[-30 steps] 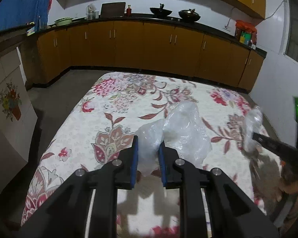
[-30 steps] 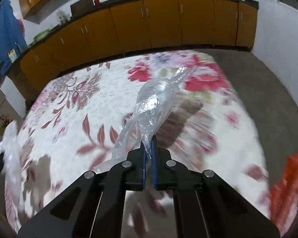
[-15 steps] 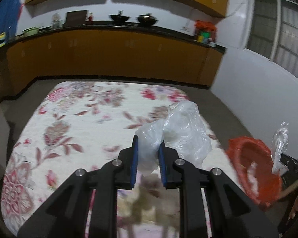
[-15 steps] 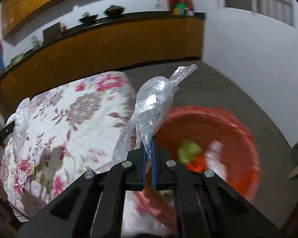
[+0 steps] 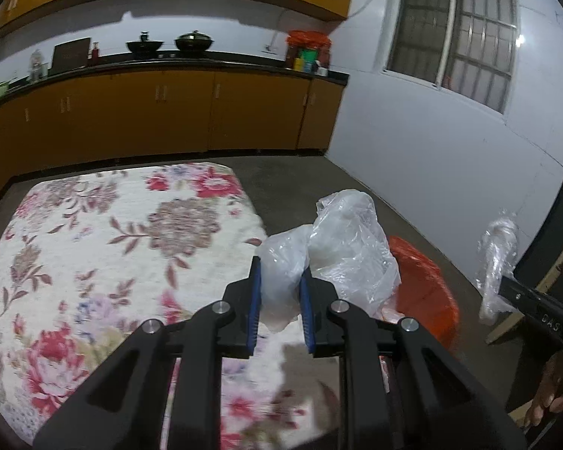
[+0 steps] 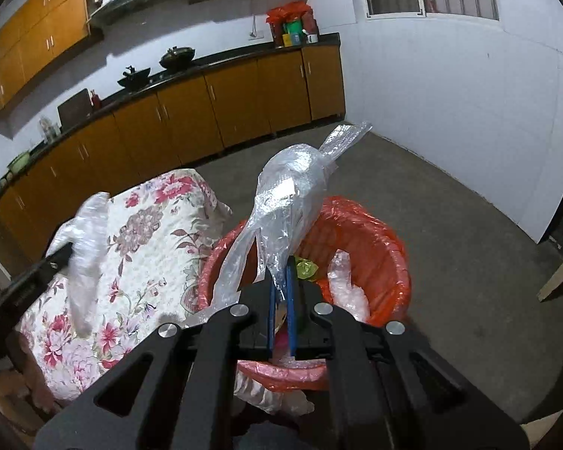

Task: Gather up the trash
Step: 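Carry both bags over the orange basket and open both tools to drop them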

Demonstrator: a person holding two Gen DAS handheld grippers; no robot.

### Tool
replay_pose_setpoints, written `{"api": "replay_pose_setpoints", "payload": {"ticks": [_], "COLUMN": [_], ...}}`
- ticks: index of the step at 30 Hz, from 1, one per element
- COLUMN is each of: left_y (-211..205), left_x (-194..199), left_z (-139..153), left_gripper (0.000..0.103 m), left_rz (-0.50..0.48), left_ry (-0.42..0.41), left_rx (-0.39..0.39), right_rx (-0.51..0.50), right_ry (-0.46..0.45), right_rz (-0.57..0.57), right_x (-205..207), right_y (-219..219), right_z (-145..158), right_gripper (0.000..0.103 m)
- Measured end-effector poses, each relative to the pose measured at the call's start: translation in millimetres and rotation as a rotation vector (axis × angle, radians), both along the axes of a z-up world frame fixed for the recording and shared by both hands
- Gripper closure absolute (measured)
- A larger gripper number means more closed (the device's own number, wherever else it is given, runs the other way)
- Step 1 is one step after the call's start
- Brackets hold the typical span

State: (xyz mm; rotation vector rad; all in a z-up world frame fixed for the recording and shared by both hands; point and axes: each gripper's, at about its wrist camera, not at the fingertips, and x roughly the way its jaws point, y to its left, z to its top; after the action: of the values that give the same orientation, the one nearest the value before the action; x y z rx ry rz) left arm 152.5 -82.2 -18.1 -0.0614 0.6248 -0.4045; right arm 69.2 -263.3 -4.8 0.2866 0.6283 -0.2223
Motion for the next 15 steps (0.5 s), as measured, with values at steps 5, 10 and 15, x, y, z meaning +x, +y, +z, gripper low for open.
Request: {"api": "replay_pose_setpoints", "payload": {"ticks": [5, 10, 15], "left_y": [-24.7, -42.7, -57.1], "left_x": [-0.7, 1.5, 4.0], "left_z": [-4.4, -9.7, -14.1], "left_gripper": [0.084, 0.084, 0.084], "left_rz": [-0.029, -0.054, -0.077], "left_ry": [0.02, 0.031, 0.04], "left_rx": [0.014, 0.035, 0.045], "right_rx": [0.022, 0.043, 0.05], "right_ry": [0.005, 0.009, 0.011], "right_rz": [-0.014, -0.031, -0.037], "right_x": [0.7, -1.4, 1.6], "right_y": [-7.2, -17.6, -22.2], "right_z": [-6.0, -10.9, -14.1], "right_gripper": [0.097, 0.097, 0.097]}}
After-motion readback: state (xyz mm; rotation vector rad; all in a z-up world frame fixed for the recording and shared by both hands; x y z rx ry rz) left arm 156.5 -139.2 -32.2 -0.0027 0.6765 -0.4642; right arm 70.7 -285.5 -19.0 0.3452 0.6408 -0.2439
